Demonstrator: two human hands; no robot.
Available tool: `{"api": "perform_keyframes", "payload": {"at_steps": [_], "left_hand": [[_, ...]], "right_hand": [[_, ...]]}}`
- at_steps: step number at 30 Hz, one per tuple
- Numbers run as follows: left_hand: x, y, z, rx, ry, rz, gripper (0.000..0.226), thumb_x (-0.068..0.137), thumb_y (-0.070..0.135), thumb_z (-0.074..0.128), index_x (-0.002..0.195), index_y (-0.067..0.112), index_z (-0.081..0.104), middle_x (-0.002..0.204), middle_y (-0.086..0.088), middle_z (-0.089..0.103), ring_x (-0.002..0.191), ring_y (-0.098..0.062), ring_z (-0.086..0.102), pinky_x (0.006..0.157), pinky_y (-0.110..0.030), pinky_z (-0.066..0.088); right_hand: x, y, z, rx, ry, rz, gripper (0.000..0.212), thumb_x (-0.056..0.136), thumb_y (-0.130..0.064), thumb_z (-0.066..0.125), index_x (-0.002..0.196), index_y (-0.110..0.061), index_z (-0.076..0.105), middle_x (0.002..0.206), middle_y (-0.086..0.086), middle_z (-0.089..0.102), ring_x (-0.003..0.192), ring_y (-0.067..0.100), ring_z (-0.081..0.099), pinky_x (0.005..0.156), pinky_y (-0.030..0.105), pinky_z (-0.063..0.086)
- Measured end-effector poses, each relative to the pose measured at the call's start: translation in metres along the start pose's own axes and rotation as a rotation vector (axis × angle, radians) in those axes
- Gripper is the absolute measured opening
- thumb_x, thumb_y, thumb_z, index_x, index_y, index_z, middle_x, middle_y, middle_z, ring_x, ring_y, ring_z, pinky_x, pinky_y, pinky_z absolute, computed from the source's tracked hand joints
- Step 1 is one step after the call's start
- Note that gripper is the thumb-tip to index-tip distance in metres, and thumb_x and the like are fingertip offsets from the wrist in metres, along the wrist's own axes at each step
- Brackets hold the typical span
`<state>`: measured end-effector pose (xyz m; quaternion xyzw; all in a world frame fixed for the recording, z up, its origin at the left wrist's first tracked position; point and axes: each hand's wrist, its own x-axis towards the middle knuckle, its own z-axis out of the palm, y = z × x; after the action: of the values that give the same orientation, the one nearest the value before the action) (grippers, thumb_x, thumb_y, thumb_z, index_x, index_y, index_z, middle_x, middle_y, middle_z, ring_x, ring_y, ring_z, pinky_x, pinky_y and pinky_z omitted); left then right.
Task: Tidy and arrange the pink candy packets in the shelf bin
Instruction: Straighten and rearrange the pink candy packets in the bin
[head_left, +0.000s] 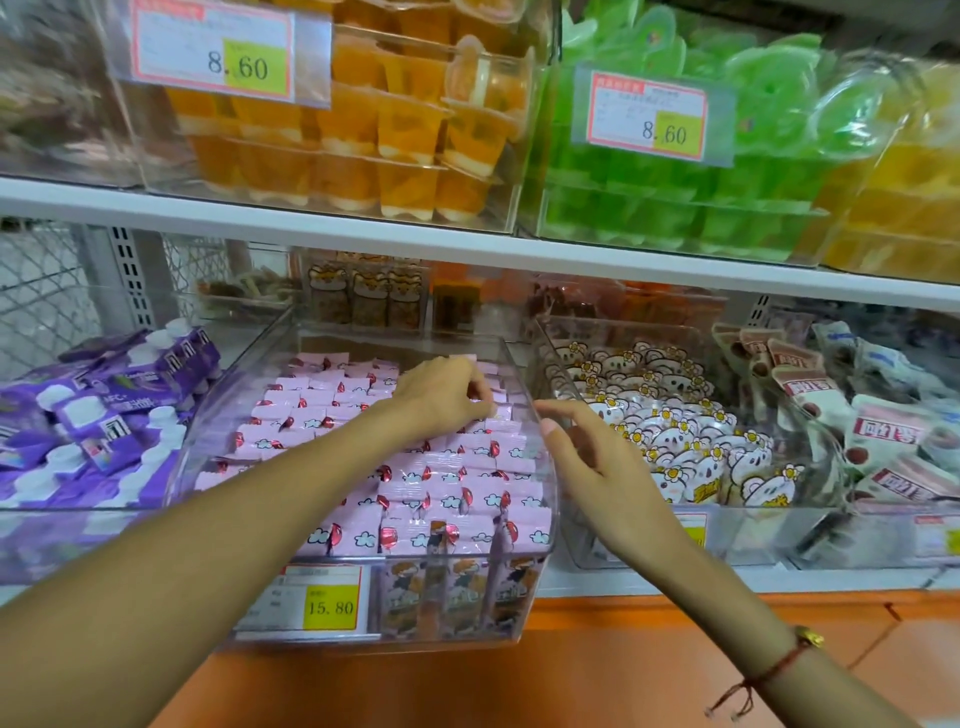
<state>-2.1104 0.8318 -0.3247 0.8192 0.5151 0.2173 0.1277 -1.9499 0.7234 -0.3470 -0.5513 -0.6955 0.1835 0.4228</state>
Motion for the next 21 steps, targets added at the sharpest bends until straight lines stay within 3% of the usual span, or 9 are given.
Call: {"api": "perform_keyframes", "payload": {"at_steps": [5,8,11,15,18,21], "left_hand": [[0.000,0.007,0.002,-0.187,0.113,-0.066,0.014,0.092,0.026,0.059,0.097,0.019,0.069,0.098,0.002,0.068,0.094,-0.019,0.062,0.080,-0.032,0.049],[-0.004,0.019,-0.006,-0.530,0.156,-0.103,0.024,0.094,0.019,0.055,0.113,0.006,0.061,0.108,-0.010,0.066,0.102,-0.025,0.061,0.093,-0.039,0.048],[-0.018,0.031,-0.014,-0.771,0.244,-0.135,0.026,0.096,0.013,0.051,0.119,0.002,0.054,0.118,-0.014,0.061,0.111,-0.025,0.057,0.095,-0.031,0.046],[-0.048,0.027,-0.026,-1.032,0.507,-0.201,0.013,0.098,0.012,0.048,0.109,0.009,0.052,0.113,-0.013,0.064,0.103,-0.021,0.063,0.082,-0.025,0.054],[-0.074,0.018,-0.035,-1.200,0.639,-0.270,0.007,0.098,0.013,0.048,0.102,0.012,0.054,0.099,-0.006,0.066,0.081,-0.002,0.067,0.064,-0.010,0.052],[-0.096,0.013,-0.041,-1.312,0.643,-0.294,0.010,0.097,0.016,0.050,0.103,0.010,0.056,0.091,0.001,0.068,0.074,0.006,0.067,0.066,-0.010,0.053]], "right_hand": [[0.000,-0.001,-0.001,0.014,0.008,-0.001,0.024,0.098,-0.034,0.044,0.117,-0.029,0.056,0.065,-0.009,0.056,0.048,0.000,0.051,0.046,0.010,0.033],[0.000,-0.002,-0.001,0.017,0.000,0.008,0.025,0.098,-0.035,0.043,0.119,-0.028,0.056,0.072,-0.007,0.062,0.050,-0.001,0.053,0.047,0.010,0.034],[0.000,-0.004,-0.002,0.023,-0.002,0.028,0.026,0.097,-0.036,0.044,0.120,-0.029,0.056,0.081,-0.003,0.067,0.058,0.001,0.059,0.049,0.013,0.037],[0.000,-0.007,-0.004,-0.039,-0.007,0.025,0.026,0.097,-0.036,0.044,0.118,-0.030,0.058,0.092,-0.003,0.069,0.075,0.012,0.065,0.066,0.032,0.051],[0.000,-0.015,-0.005,-0.087,0.087,-0.019,0.030,0.098,-0.035,0.039,0.108,-0.026,0.066,0.093,-0.010,0.069,0.087,0.009,0.062,0.076,0.027,0.048],[0.000,-0.031,-0.003,-0.103,0.241,-0.126,0.030,0.098,-0.035,0.042,0.100,-0.022,0.069,0.095,-0.005,0.067,0.088,0.010,0.059,0.077,0.034,0.048]]}}
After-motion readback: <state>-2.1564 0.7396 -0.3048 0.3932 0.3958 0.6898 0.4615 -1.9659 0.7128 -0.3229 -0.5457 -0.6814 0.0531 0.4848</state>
